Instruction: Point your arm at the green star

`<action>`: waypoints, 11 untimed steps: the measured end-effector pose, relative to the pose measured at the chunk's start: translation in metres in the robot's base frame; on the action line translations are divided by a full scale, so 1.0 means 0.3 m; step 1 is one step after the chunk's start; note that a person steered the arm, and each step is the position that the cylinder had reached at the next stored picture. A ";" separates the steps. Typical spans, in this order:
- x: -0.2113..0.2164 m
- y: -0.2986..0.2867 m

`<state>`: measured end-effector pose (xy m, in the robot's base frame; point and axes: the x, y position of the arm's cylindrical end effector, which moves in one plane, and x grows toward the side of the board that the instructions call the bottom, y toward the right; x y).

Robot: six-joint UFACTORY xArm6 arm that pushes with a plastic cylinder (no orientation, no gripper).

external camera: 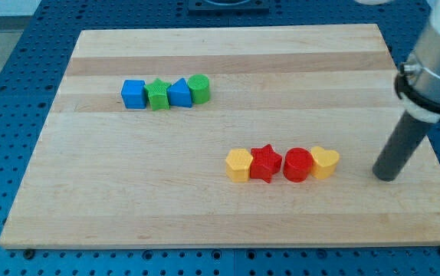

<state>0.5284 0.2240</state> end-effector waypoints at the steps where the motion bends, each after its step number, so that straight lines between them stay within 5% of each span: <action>1: -0.192 0.028; 3: -0.742 -0.115; 5: -0.834 -0.117; 7: -1.095 -0.005; 8: -1.089 0.021; 9: -0.889 0.038; 11: -0.243 -0.368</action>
<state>0.4557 0.1137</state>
